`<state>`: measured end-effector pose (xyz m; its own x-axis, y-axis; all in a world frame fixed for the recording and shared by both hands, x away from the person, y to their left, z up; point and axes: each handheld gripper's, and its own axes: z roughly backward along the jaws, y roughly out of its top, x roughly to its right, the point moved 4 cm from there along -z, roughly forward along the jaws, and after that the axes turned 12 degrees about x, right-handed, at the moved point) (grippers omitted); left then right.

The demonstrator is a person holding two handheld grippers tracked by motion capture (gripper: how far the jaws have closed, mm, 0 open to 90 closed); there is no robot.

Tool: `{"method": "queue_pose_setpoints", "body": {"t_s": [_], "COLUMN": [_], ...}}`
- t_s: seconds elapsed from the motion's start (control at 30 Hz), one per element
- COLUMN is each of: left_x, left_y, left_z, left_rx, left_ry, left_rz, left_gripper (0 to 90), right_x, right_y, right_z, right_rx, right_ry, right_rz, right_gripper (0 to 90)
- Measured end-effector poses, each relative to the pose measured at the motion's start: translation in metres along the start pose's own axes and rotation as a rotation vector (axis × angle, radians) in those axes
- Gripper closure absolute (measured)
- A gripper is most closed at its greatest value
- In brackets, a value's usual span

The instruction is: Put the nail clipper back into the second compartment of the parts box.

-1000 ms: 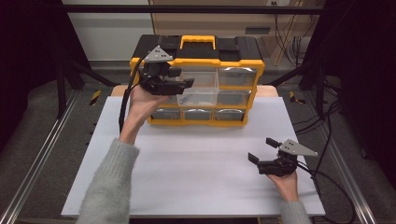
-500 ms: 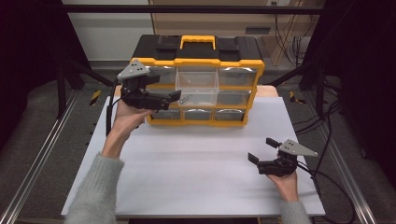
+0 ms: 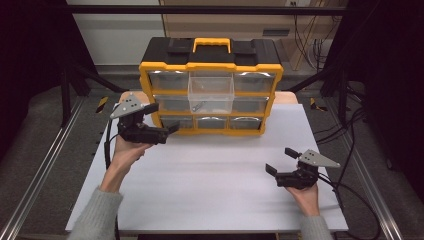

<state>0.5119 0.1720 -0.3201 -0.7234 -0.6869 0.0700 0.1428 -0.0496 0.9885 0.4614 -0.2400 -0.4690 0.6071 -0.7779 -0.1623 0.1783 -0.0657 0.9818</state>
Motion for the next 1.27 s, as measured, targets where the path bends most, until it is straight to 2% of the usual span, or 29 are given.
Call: {"method": "queue_pose_setpoints", "body": {"t_s": [0.23,0.5,0.83,1.27], "left_x": [-0.004,-0.008,-0.013,-0.018], "left_y": [-0.039,-0.076,-0.119,-0.136], "left_z": [0.014,0.03,0.049,0.064], "left_rx": [-0.003,-0.008,-0.046,-0.063], "left_ry": [0.005,0.03,0.066,0.092], "left_rz": [0.036,0.064,0.099,0.101], "left_gripper": [3.7,3.9,3.9,4.6], "right_x": [0.0,0.0,0.0,0.0], "right_y": [0.0,0.0,-0.001,-0.002], "right_z": [0.0,0.0,0.0,-0.001], "right_rx": [-0.002,-0.004,-0.005,-0.01], "right_ry": [0.0,0.0,-0.003,0.001], "right_rz": [0.0,0.0,0.0,-0.002], "right_gripper": [0.3,0.3,0.3,0.3]}}
